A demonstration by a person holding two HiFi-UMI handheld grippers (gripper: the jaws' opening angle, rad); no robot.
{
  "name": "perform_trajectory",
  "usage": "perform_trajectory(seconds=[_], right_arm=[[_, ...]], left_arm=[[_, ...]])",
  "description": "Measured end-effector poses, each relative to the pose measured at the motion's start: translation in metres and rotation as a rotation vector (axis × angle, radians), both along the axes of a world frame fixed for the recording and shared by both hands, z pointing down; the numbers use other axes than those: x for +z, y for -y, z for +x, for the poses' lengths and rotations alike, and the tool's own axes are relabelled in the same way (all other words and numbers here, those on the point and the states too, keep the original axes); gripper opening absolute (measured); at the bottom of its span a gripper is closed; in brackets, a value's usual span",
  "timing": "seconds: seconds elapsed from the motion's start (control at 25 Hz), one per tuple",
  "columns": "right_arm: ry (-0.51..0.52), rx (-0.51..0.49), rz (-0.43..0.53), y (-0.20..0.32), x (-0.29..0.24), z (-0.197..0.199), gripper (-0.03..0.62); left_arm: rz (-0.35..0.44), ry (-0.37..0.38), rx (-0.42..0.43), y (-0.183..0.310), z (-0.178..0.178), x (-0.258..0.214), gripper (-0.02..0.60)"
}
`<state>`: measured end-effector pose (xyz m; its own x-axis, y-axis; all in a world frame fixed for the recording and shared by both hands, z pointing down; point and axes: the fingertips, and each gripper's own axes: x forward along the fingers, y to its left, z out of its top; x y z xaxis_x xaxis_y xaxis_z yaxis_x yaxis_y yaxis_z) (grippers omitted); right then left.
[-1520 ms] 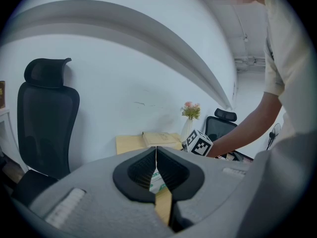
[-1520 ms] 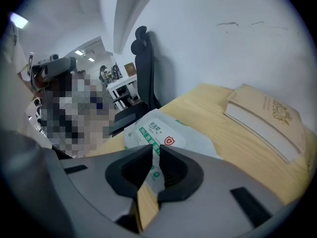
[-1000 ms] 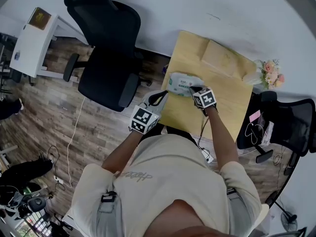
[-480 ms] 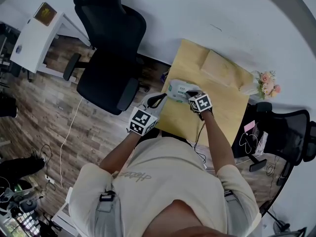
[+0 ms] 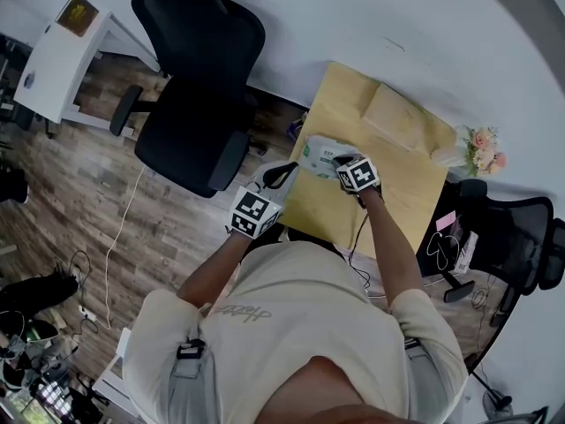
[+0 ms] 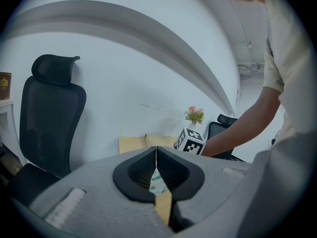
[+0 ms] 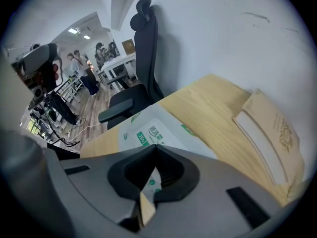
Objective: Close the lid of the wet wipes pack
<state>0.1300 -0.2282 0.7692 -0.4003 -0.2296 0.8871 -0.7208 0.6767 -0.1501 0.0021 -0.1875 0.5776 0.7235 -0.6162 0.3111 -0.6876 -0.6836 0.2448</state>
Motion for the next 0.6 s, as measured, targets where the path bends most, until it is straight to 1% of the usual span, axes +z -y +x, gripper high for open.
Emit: perform_trajectory(seconds=[0.12, 0.24, 0.4, 0.6], right_arm=[[-0.021, -0.012, -0.001, 0.001, 0.0, -0.001, 0.003], [-0.013, -0.007, -0.009, 0.003, 0.001, -0.002, 0.003], [0.013, 0.043, -0.016, 0.003, 0.001, 0.0, 0.003], [0.054, 0.108, 0.047, -0.005, -0.008, 0.006, 0.002]], left_arm=[[0.001, -0.007, 0.005, 0.003, 0.001, 0.0, 0.018], [0.002, -0.013, 0.01, 0.007, 0.004, 0.002, 0.018], [0.008, -0.017, 0.016, 0.009, 0.006, -0.001, 0.018], [0.029, -0.008, 0.028, 0.012, 0.009, -0.012, 0.018]])
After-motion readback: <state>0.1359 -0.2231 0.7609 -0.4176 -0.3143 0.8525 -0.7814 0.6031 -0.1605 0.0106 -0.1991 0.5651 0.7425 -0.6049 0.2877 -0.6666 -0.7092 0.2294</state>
